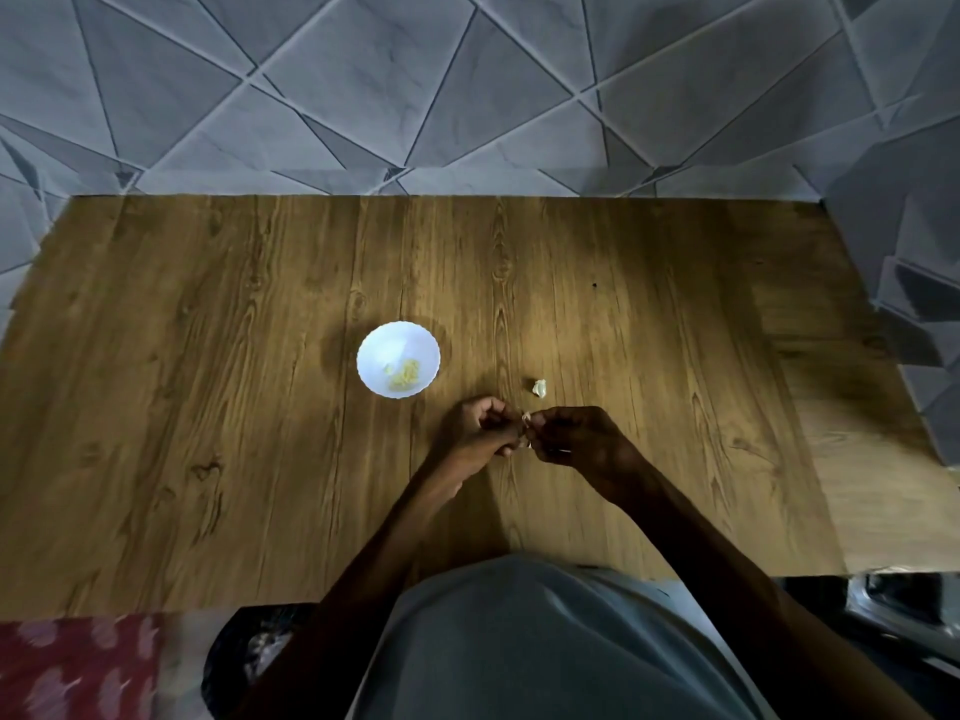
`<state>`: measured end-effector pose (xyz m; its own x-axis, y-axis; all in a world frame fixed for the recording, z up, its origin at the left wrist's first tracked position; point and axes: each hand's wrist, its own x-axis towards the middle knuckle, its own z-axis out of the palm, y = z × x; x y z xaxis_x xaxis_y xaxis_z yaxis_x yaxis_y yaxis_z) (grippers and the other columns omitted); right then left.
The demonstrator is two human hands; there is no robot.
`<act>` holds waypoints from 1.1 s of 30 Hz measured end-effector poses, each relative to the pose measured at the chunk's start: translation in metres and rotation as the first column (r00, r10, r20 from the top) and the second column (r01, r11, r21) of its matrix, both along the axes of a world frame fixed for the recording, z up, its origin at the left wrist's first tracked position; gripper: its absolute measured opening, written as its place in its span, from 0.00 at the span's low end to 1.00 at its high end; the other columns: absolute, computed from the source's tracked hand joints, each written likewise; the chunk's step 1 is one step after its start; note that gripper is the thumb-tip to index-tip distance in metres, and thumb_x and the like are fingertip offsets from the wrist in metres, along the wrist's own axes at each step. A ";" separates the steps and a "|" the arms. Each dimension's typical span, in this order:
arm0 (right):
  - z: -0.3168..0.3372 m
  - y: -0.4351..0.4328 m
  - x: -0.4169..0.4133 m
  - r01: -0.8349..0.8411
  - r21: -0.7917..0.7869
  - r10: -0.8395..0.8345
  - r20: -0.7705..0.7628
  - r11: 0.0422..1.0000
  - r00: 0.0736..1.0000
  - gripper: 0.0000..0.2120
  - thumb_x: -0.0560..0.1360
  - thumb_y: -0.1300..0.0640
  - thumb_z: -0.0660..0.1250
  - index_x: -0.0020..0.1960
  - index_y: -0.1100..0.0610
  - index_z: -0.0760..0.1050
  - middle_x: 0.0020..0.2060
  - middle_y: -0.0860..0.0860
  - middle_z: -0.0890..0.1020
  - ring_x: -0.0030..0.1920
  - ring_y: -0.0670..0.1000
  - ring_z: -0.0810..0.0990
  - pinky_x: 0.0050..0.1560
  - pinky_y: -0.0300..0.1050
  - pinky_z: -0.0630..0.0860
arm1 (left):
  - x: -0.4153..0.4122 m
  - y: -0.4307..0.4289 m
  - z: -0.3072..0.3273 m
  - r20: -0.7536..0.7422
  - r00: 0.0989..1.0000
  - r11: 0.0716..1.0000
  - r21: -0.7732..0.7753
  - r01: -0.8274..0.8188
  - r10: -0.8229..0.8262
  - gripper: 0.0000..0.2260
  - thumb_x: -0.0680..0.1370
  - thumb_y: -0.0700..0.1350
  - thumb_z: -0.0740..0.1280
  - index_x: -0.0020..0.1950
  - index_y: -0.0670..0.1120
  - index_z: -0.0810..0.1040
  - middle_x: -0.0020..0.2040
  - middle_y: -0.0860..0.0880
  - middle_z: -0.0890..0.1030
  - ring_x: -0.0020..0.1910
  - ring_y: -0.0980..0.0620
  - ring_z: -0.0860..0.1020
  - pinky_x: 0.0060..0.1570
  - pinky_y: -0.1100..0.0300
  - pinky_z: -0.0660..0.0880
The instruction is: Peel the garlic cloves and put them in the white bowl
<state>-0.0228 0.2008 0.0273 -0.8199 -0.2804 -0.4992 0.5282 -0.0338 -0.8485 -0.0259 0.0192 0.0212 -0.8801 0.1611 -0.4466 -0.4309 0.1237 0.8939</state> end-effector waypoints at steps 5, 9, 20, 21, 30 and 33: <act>0.005 -0.002 0.000 0.074 -0.061 -0.069 0.076 0.995 0.995 0.11 0.79 0.63 0.64 0.56 0.69 0.79 0.43 0.59 0.82 0.44 0.55 0.80 0.47 0.44 0.79 | 0.002 0.001 0.001 -0.216 0.976 0.995 -0.095 0.001 -0.022 0.04 0.76 0.40 0.71 0.50 0.40 0.80 0.42 0.47 0.83 0.36 0.54 0.82 0.37 0.64 0.77; 0.008 -0.004 -0.002 0.105 -0.060 -0.095 0.145 0.993 0.985 0.10 0.79 0.61 0.65 0.55 0.65 0.81 0.43 0.57 0.81 0.44 0.54 0.80 0.47 0.44 0.78 | 0.003 0.003 0.004 -0.297 0.953 0.991 -0.132 0.028 -0.066 0.04 0.77 0.40 0.70 0.50 0.40 0.80 0.43 0.47 0.83 0.35 0.56 0.82 0.39 0.65 0.77; 0.016 -0.002 -0.006 0.185 -0.103 -0.136 0.369 0.977 0.920 0.06 0.75 0.61 0.70 0.50 0.61 0.83 0.39 0.54 0.82 0.40 0.50 0.79 0.46 0.45 0.76 | 0.005 0.005 0.007 -0.416 0.907 0.987 -0.160 -0.009 -0.059 0.05 0.76 0.42 0.72 0.49 0.42 0.81 0.40 0.50 0.84 0.35 0.56 0.82 0.40 0.63 0.79; 0.015 -0.001 -0.007 0.180 -0.100 -0.129 0.383 0.979 0.915 0.06 0.74 0.61 0.70 0.50 0.61 0.83 0.39 0.54 0.82 0.40 0.50 0.79 0.45 0.44 0.76 | 0.006 0.005 0.007 -0.418 0.906 0.988 -0.156 0.001 -0.067 0.04 0.76 0.42 0.71 0.50 0.42 0.81 0.40 0.50 0.84 0.36 0.56 0.83 0.40 0.62 0.80; 0.021 0.001 -0.010 0.153 -0.161 -0.062 0.462 0.975 0.885 0.07 0.72 0.61 0.71 0.49 0.60 0.82 0.38 0.53 0.80 0.38 0.49 0.77 0.44 0.43 0.75 | 0.007 0.003 0.010 -0.461 0.882 0.990 -0.131 0.043 -0.099 0.03 0.78 0.41 0.70 0.49 0.42 0.80 0.41 0.49 0.83 0.38 0.51 0.82 0.41 0.53 0.81; 0.022 0.000 -0.010 0.189 -0.198 -0.071 0.485 0.962 0.872 0.07 0.71 0.62 0.72 0.49 0.60 0.82 0.38 0.53 0.80 0.38 0.48 0.77 0.44 0.42 0.75 | 0.007 0.004 0.013 -0.453 0.889 0.996 -0.088 0.025 -0.062 0.03 0.78 0.41 0.69 0.49 0.42 0.79 0.41 0.48 0.83 0.37 0.50 0.82 0.40 0.56 0.80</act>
<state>-0.0331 0.2009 0.0492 -0.5422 -0.3431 -0.7670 0.8375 -0.2947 -0.4602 -0.0192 0.0236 0.0338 -0.9826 0.1852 -0.0115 0.0281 0.2099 0.9773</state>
